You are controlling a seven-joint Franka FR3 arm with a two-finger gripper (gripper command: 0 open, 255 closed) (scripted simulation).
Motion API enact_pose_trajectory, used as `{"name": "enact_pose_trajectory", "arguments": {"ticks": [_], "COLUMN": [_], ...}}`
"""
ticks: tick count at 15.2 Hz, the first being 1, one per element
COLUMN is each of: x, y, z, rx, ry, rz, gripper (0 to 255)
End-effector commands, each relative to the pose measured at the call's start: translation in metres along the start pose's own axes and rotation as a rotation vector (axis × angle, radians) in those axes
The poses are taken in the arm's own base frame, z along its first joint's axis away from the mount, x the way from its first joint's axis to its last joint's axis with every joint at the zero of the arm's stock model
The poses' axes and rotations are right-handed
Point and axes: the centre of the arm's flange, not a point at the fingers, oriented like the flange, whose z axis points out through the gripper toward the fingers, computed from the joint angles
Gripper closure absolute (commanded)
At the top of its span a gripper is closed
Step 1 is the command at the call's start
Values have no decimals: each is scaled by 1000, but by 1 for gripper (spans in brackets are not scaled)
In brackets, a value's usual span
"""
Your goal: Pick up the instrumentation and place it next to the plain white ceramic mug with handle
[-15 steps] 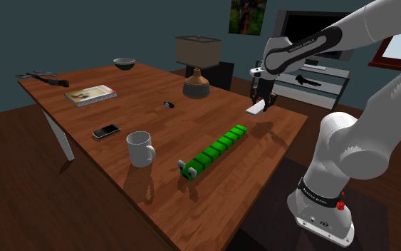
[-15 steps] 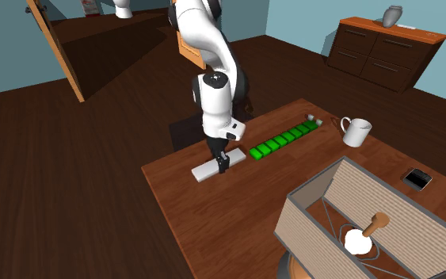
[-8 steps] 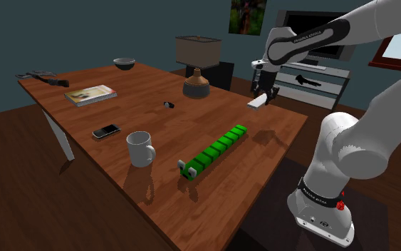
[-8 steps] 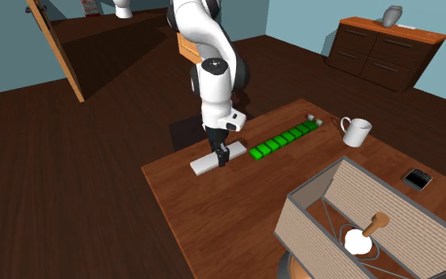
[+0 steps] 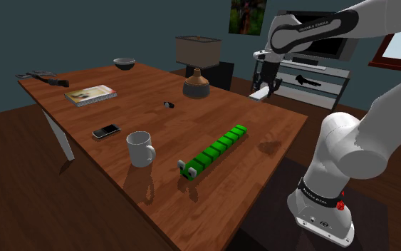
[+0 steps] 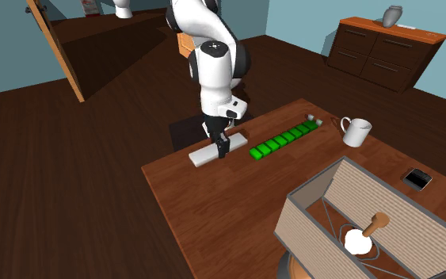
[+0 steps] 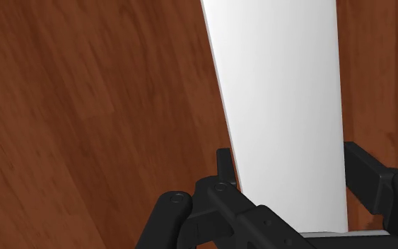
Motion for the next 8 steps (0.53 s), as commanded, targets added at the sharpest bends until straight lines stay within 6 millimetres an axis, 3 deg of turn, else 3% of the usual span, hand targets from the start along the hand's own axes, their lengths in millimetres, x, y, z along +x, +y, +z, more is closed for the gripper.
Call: {"name": "enact_pose_trajectory", "arguments": {"ticks": [1,7,8], "x": [0,0,13], "y": [1,1,5], "z": [-11,-38,-38], "rx": [0,0,0], "ry": [0,0,0], "rz": [0,0,0], "gripper": [255,255,255]}}
